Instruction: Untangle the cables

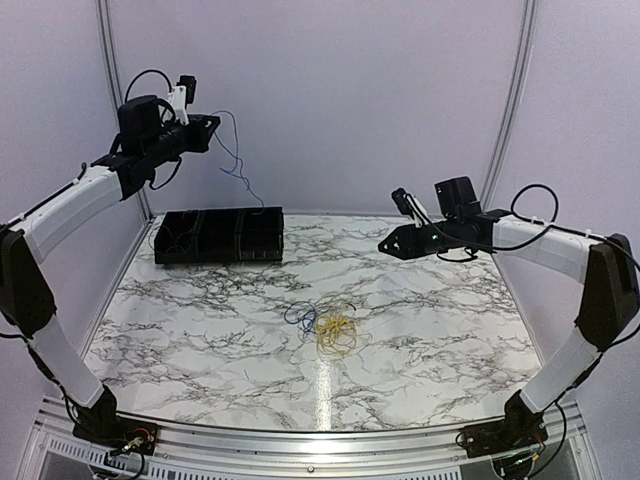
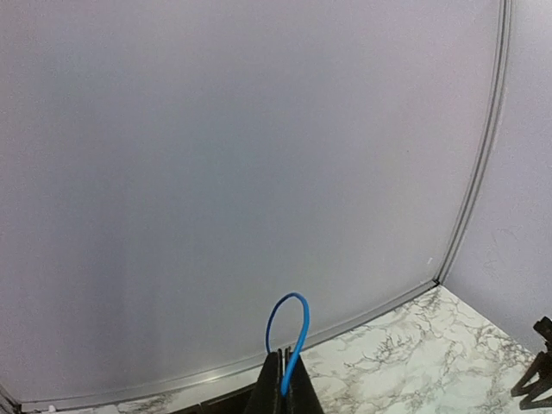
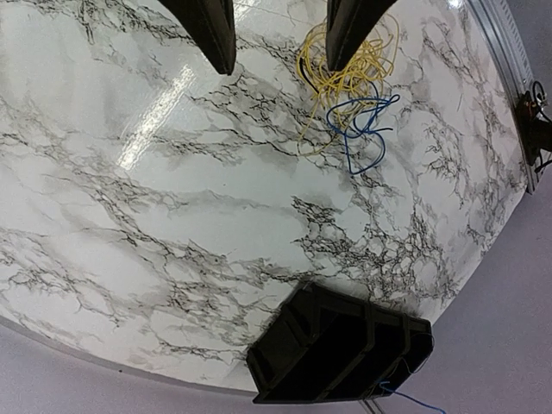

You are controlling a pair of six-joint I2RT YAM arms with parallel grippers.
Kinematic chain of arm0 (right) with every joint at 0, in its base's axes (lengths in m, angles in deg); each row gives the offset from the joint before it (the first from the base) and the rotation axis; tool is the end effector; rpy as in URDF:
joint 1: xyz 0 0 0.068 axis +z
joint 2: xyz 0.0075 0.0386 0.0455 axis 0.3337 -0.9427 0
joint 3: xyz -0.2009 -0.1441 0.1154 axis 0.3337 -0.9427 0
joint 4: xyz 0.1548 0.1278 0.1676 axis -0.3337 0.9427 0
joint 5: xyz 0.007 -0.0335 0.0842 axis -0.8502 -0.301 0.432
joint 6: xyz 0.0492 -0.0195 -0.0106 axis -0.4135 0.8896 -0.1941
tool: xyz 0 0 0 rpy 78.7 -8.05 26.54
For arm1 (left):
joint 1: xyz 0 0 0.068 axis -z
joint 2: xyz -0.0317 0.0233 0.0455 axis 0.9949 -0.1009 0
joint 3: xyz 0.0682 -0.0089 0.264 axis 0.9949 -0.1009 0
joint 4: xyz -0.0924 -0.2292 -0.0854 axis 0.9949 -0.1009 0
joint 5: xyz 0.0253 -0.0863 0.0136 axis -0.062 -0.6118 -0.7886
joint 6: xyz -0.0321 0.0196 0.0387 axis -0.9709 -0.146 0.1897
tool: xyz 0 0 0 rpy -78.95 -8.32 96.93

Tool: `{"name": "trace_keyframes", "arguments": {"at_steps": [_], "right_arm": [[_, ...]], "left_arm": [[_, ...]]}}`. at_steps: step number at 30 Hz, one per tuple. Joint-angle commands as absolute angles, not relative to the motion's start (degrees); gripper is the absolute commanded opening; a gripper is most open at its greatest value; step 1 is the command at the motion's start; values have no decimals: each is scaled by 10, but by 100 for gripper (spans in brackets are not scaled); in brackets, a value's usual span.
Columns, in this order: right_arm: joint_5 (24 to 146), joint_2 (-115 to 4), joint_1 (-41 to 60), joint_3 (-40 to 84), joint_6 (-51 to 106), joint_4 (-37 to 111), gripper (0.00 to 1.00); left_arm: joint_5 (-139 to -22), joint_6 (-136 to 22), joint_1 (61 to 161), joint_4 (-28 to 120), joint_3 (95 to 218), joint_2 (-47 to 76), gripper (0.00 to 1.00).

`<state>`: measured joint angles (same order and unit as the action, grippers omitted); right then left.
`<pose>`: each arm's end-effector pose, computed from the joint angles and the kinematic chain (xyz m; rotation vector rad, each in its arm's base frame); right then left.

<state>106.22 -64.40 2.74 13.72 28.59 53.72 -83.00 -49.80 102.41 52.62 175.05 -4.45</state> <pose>0.3186 0.1487 0.2702 -0.5961 2.2196 0.8226 0.3733 -0.1298 0.4324 0.3290 1.4614 -0.4663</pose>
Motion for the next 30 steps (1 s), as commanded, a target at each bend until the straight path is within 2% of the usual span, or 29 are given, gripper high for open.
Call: {"name": "trace_keyframes", "arguments": {"at_steps": [1,16,30], "right_arm": [[1043,-617,23,136,295,539,37],[1021,-570,13,103,332,563,37],[999,-521,5,49,362,570,37]], "left_arm": [[-794,-459,1002,510,1786,-56,2],[-768,-442,938,512,1783,-114,2],[-829,-497,908,537,1746,-186,0]]}}
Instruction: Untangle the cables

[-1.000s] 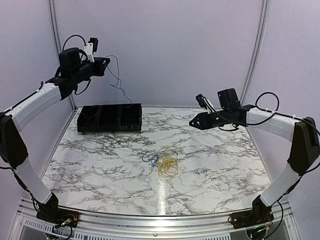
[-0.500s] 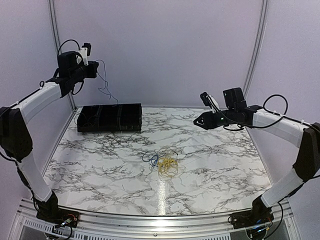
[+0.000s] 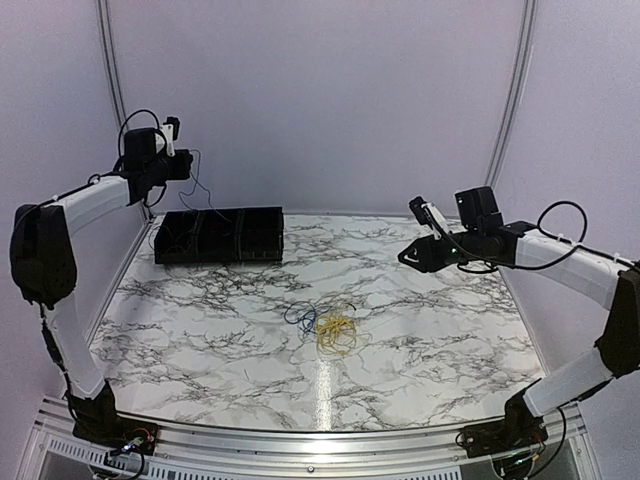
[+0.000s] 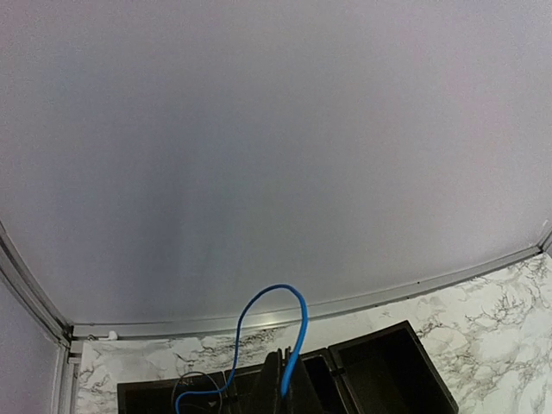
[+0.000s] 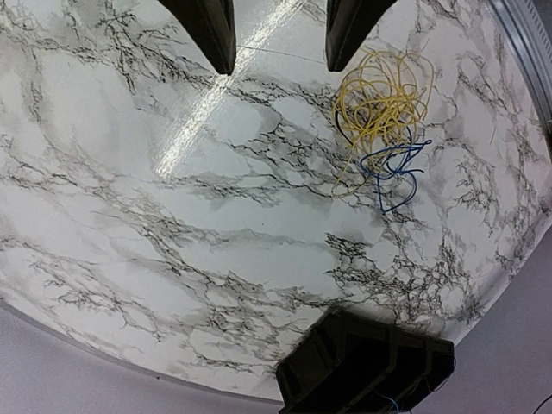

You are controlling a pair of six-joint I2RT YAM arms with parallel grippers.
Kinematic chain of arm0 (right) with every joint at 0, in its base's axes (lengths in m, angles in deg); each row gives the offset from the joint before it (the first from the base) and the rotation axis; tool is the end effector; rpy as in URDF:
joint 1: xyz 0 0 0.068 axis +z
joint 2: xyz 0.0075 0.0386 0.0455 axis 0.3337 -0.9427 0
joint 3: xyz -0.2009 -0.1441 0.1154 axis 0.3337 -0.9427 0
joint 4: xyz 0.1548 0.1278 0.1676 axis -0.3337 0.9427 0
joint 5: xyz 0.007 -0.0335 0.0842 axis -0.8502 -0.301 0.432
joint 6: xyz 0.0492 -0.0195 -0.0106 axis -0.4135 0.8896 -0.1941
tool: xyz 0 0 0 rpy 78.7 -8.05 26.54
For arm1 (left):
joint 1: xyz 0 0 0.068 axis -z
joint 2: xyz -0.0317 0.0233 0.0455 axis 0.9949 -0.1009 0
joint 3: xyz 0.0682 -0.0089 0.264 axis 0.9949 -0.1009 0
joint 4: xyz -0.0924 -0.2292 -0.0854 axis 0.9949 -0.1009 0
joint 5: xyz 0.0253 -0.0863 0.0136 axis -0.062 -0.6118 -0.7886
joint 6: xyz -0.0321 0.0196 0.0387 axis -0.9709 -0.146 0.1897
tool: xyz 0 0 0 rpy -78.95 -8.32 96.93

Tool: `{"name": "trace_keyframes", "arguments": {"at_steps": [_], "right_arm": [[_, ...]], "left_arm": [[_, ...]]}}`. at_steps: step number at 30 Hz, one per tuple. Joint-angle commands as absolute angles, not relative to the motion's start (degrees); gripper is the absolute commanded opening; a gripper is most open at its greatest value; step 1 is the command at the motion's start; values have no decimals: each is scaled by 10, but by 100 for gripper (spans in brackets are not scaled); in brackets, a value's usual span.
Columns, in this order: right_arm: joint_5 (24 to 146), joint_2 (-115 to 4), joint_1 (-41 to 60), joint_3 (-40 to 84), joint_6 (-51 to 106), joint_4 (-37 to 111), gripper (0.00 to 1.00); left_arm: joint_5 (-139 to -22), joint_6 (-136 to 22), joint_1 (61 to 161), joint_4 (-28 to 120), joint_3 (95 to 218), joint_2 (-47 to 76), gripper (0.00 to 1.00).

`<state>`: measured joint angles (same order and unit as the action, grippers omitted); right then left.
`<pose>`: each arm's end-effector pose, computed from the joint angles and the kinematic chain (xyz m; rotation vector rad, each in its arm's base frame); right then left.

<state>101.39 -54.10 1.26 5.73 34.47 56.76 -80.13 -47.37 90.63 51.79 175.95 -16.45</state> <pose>0.2806 0.1217 0.2744 -0.6313 2.2065 0.6613 0.4503 -0.0556 0.3514 0.1653 1.6833 -0.2347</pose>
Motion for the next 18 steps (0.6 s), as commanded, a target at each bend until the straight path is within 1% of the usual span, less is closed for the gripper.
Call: {"name": "trace_keyframes", "arguments": {"at_steps": [1,12,18], "right_arm": [[997,-520,3,47,364,571,37],[994,-511,1,27,371,566,37],[993,-511,1,25,375,566,36]], "left_arm": [[-833,-501,908,537,1744,-191,0],[-874,-542,925,549,1718,-216,0],[-864,-575,926,551,1701,-244,0]]}}
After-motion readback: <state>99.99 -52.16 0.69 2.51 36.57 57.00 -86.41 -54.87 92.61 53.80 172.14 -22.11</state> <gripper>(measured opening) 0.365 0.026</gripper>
